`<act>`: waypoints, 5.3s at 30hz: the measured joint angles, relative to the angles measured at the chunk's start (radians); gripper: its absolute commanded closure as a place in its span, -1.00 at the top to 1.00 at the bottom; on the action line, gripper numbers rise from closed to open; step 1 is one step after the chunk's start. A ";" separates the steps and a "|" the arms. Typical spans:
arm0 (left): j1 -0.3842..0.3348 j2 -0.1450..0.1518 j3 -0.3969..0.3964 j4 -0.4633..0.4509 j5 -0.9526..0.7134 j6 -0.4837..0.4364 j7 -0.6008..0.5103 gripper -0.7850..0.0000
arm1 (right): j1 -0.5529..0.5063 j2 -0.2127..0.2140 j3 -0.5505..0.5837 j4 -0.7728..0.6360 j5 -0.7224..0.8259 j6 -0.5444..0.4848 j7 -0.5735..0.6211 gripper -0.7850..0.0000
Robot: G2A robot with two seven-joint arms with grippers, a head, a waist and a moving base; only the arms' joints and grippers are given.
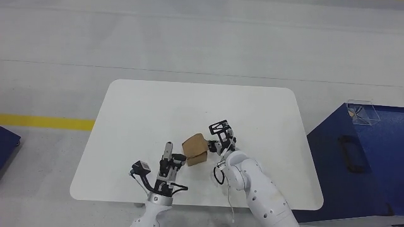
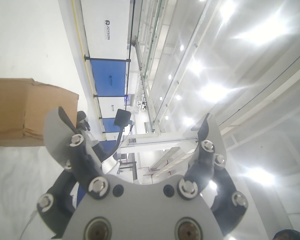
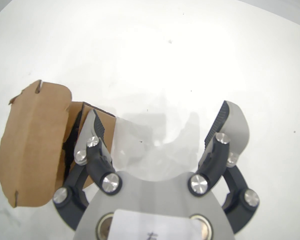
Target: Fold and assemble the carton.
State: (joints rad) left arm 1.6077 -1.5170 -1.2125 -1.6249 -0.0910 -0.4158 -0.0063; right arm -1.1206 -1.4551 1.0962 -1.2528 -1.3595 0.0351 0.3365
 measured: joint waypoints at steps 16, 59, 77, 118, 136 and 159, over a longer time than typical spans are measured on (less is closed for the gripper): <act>0.111 0.033 -0.023 -0.156 0.059 0.066 -0.224 1.00 | 0.043 -0.012 -0.026 0.029 0.025 -0.034 -0.053 1.00; -0.095 0.075 -0.096 -0.043 0.303 0.670 -0.278 0.36 | -0.020 -0.009 -0.040 -0.071 -0.011 -0.057 -0.018 1.00; -0.127 0.076 -0.049 0.003 0.298 0.681 -0.250 0.15 | -0.046 -0.005 -0.004 -0.117 -0.003 -0.029 -0.053 1.00; -0.149 0.080 0.014 0.029 0.277 0.694 -0.209 0.12 | -0.025 0.000 0.003 -0.067 -0.004 -0.097 -0.020 1.00; -0.154 0.083 0.023 0.020 0.272 0.699 -0.199 0.14 | -0.020 0.000 0.009 -0.069 0.015 -0.107 -0.020 1.00; -0.184 0.085 0.045 0.048 0.278 0.741 -0.202 0.15 | -0.025 0.005 0.011 -0.066 0.013 -0.119 -0.003 1.00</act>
State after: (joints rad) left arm 1.4238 -1.4319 -1.1678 -1.5768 0.1867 0.3255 -0.2080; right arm -1.1456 -1.4505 1.1067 -1.3192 -1.3465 -0.0843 0.3331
